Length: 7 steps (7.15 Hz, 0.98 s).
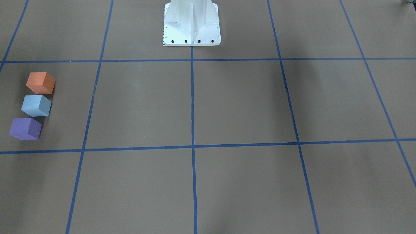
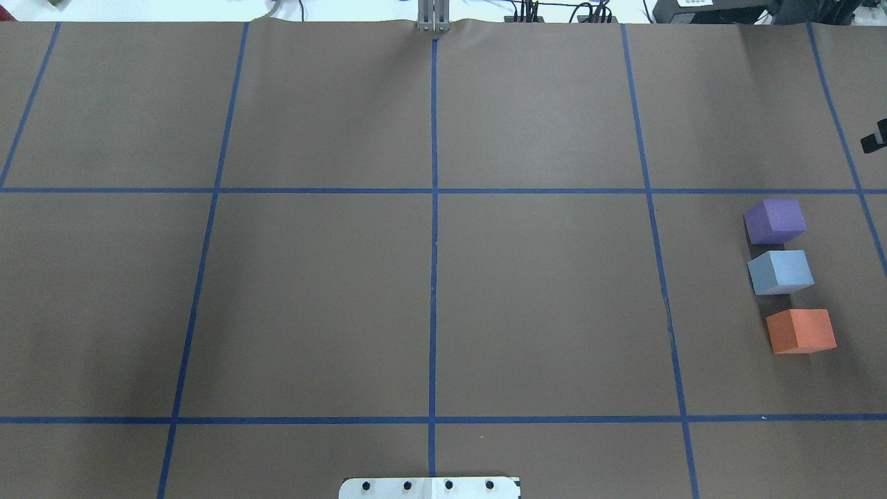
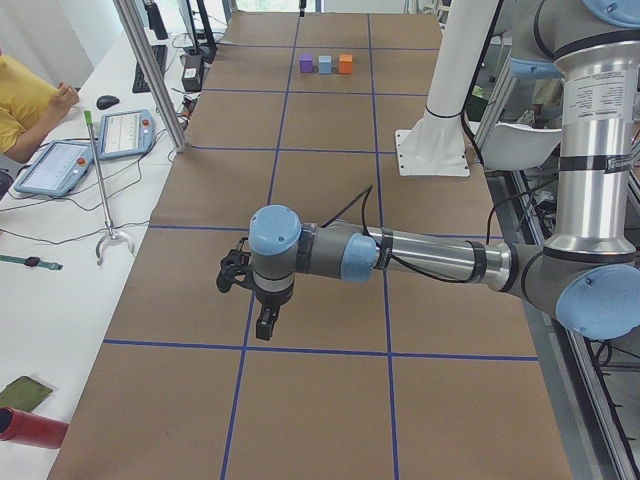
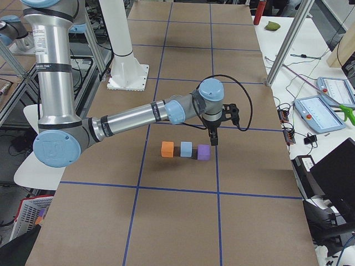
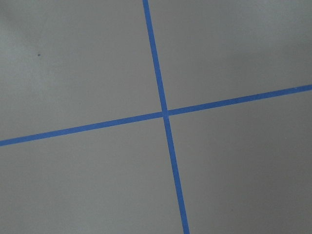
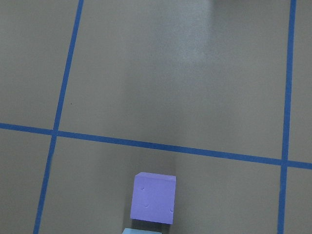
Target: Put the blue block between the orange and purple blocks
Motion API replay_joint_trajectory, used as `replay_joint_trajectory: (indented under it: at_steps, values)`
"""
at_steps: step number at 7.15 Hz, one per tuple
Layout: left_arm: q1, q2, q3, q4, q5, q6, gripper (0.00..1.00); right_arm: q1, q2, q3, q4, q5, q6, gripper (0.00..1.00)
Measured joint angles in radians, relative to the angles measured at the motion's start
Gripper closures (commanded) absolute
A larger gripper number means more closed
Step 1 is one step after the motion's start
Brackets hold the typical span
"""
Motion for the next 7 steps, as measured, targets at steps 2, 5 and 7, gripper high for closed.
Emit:
replay_joint_trajectory:
  at_steps: [2,5,7]
  values:
    - [0.0,0.005,-0.044,-0.003,-0.004,0.001,0.0,0.001,-0.016,0.012,0.004,0.012,0.008,0.0]
    - [0.002,0.006,-0.058,-0.009,-0.006,0.001,0.0,0.001,-0.02,0.029,0.006,0.01,0.01,0.0]
    - [0.003,0.007,-0.05,-0.012,-0.006,0.001,0.0,0.0,-0.016,0.039,0.005,0.007,0.01,0.0]
